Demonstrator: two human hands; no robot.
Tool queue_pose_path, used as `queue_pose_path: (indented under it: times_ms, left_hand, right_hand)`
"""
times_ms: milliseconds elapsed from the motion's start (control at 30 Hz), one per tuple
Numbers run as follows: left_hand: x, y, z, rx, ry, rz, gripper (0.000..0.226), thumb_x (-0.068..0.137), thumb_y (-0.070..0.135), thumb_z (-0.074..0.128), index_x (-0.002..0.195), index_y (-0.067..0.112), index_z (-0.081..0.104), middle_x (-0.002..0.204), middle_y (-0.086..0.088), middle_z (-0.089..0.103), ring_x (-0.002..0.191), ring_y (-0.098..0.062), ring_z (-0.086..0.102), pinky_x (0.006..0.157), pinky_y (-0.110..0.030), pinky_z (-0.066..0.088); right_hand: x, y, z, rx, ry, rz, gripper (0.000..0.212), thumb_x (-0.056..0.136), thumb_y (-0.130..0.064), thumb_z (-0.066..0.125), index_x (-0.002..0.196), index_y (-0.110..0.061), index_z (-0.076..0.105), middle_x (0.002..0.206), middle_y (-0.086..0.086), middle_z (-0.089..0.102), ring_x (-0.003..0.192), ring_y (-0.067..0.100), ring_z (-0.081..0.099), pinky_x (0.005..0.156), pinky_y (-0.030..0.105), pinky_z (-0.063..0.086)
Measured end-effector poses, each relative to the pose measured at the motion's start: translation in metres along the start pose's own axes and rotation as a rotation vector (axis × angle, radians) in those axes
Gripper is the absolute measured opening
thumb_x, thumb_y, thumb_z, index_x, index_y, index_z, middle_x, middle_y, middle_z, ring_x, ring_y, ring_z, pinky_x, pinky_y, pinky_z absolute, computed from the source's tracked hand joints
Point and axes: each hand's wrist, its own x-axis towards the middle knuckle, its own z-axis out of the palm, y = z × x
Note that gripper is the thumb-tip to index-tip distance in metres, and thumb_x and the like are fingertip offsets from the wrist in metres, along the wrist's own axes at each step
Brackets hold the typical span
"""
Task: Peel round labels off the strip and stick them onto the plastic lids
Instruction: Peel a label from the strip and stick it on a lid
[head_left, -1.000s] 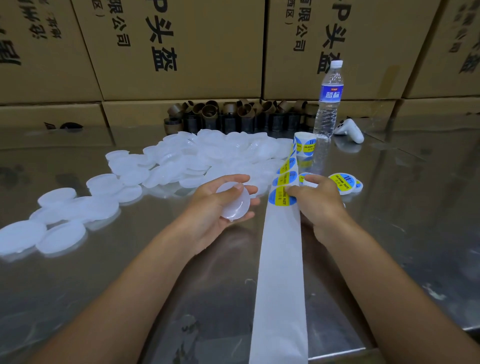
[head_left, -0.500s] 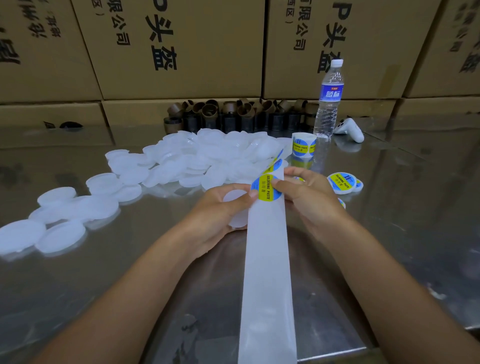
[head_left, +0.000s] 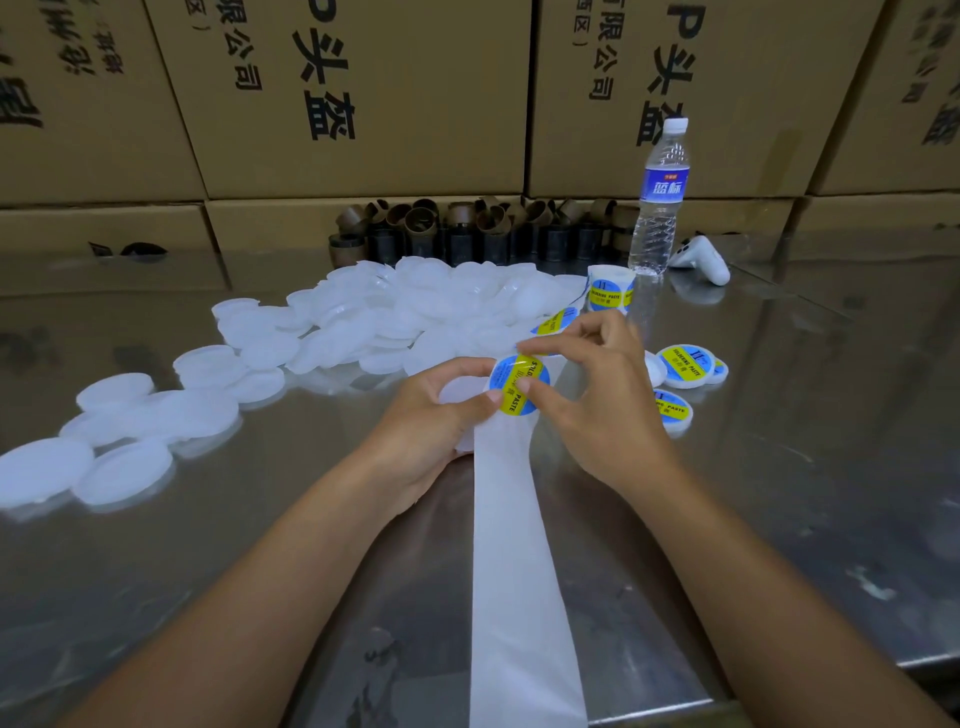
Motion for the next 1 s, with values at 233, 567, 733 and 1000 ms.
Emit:
queue_pose_path:
  times_ms: [233, 567, 733, 1000]
  left_hand:
    - [-0.0015, 0.0009, 0.0011, 0.027, -0.004, -0.003, 0.019, 0.092, 0.005, 0.059, 0.108, 0.014, 0.066, 0.121, -0.020, 0.063, 0.096, -0.025, 0.061, 0.096, -0.047, 0.048]
    - [-0.0008, -0.0003, -0.0015, -0.024, -0.053, 0.013, 0.021, 0.090, 0.000, 0.059, 0.103, 0.013, 0.068, 0.107, -0.013, 0.070, 0.089, -0.022, 0.067, 0.086, -0.039, 0.054]
    - [-0.0008, 0.0003, -0.0016, -0.051, -0.069, 0.012, 0.023, 0.090, -0.002, 0.057, 0.106, 0.011, 0.067, 0.100, -0.012, 0.072, 0.086, -0.021, 0.068, 0.080, -0.033, 0.057]
    - [0.0008, 0.0003, -0.0011, -0.058, -0.022, -0.014, 0.029, 0.091, 0.000, 0.058, 0.119, 0.008, 0.061, 0.116, -0.019, 0.067, 0.094, -0.027, 0.066, 0.096, -0.045, 0.050]
  right_hand:
    - [0.0002, 0.0019, -0.0006, -0.033, -0.034, -0.015, 0.024, 0.080, -0.022, 0.074, 0.104, -0.025, 0.071, 0.099, -0.002, 0.051, 0.103, 0.014, 0.043, 0.082, 0.017, 0.028]
    - [0.0004, 0.0034, 0.0004, -0.017, 0.002, -0.039, 0.023, 0.077, -0.018, 0.076, 0.098, -0.025, 0.072, 0.096, -0.002, 0.055, 0.099, 0.012, 0.045, 0.081, 0.020, 0.032]
    - [-0.0007, 0.0003, -0.0014, 0.035, 0.007, -0.038, 0.019, 0.077, -0.013, 0.074, 0.094, -0.022, 0.070, 0.097, 0.002, 0.057, 0.097, 0.017, 0.052, 0.084, 0.029, 0.039]
    - [-0.0005, 0.0009, 0.0001, 0.047, 0.004, -0.047, 0.018, 0.076, -0.005, 0.072, 0.080, -0.021, 0.064, 0.094, 0.000, 0.054, 0.093, 0.015, 0.051, 0.077, 0.020, 0.036]
